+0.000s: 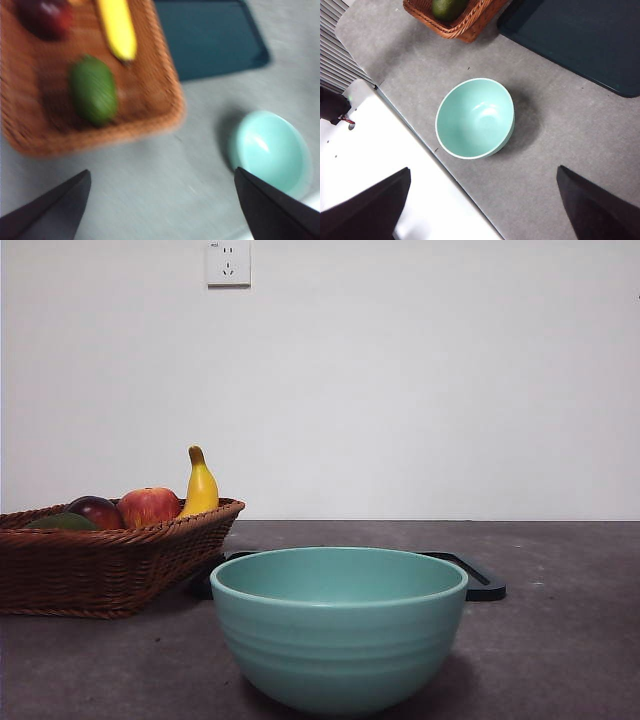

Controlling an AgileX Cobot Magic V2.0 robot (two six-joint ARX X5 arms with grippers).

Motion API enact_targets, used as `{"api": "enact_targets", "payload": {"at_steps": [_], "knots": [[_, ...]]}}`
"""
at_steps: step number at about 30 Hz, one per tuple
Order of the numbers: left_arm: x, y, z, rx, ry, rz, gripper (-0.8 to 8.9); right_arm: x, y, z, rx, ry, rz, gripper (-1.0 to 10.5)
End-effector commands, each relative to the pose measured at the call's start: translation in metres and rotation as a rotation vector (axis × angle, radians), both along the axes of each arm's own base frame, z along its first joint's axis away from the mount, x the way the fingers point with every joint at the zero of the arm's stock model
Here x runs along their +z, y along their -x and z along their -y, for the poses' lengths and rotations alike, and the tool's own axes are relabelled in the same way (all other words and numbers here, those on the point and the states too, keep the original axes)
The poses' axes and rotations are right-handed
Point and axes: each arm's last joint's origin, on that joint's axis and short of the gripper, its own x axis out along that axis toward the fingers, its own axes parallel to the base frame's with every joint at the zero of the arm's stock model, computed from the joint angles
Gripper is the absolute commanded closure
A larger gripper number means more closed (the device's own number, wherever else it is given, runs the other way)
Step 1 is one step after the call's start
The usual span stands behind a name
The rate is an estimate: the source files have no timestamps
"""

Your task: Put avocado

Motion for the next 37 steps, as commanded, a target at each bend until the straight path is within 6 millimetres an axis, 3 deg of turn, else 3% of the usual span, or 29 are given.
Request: {"api": "enact_targets", "payload": {"at_steps": [1, 11, 17, 28, 37], "knots": [[0.004, -0.022, 0.005, 0.008, -0.038, 0.017, 3.51, 0.006, -0.002, -0.001, 0.008, -0.008, 0.023, 4.8], [-0.023, -0.098, 0.032, 0.015, -0.237, -0.066, 3.64, 0.006, -0.002, -0.001, 0.006, -0.008, 0.022, 4.8], [-0.049, -0.131, 0.048, 0.009, -0.332, -0.105, 3.81, 0.006, -0.002, -0.001, 0.006, -0.008, 0.022, 4.8], [-0.095, -0.160, 0.061, 0.012, -0.428, -0.185, 3.81, 0.006, -0.002, -0.001, 0.006, -0.009, 0.021, 4.8], [-0.115, -0.167, 0.064, 0.001, -0.446, -0.240, 3.87, 0.006, -0.002, -0.001, 0.006, -0.009, 0.021, 4.8]]}}
